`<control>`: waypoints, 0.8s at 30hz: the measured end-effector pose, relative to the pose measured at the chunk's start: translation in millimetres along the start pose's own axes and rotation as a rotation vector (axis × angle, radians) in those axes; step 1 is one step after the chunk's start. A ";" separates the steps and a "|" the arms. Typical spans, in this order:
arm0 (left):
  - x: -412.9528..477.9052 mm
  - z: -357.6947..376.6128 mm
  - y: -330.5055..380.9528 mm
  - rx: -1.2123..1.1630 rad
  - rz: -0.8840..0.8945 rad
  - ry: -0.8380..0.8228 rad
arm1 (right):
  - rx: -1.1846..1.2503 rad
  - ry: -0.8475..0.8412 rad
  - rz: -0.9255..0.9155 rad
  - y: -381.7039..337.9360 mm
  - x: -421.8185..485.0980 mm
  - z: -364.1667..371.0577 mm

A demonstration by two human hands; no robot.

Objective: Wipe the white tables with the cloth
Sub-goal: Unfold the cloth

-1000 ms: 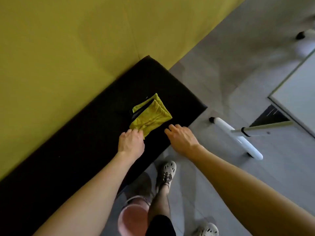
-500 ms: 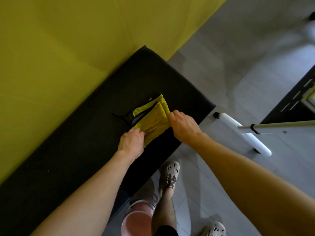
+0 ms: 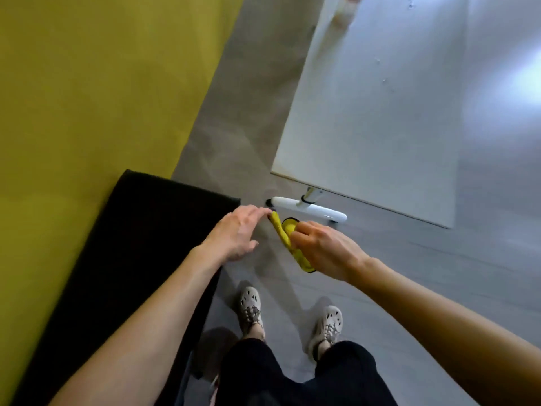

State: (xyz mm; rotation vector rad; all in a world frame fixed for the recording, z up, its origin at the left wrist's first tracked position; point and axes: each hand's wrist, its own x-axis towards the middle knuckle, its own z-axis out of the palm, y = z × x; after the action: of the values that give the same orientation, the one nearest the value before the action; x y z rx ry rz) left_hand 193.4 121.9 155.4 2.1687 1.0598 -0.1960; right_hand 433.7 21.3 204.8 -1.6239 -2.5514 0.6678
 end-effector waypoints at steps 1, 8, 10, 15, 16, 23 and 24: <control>12.5 -4.8 25.2 0.014 0.057 -0.055 | -0.005 0.035 -0.011 5.1 -22.2 -11.0; 91.2 -10.9 193.7 0.233 0.330 -0.276 | -0.157 0.256 -0.115 50.4 -159.3 -69.9; 99.1 1.5 233.9 0.185 0.345 -0.371 | -0.168 0.343 -0.103 65.5 -190.9 -82.0; 106.5 38.9 289.0 -0.090 0.174 -0.270 | -0.059 0.466 0.063 109.1 -251.4 -99.6; 108.4 38.7 292.5 -0.148 0.141 -0.180 | -0.028 0.478 0.103 117.5 -258.8 -103.5; 105.3 16.0 315.8 0.059 0.306 0.291 | 0.143 0.540 0.231 148.6 -263.8 -136.6; 105.1 13.3 316.9 0.056 0.313 0.333 | 0.149 0.557 0.255 152.0 -258.5 -143.1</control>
State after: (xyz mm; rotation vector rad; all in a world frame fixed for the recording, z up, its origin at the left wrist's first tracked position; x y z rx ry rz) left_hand 498.6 47.8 269.3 2.4377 0.8784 0.2911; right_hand 717.2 -102.5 326.0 -1.7870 -1.8850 0.3380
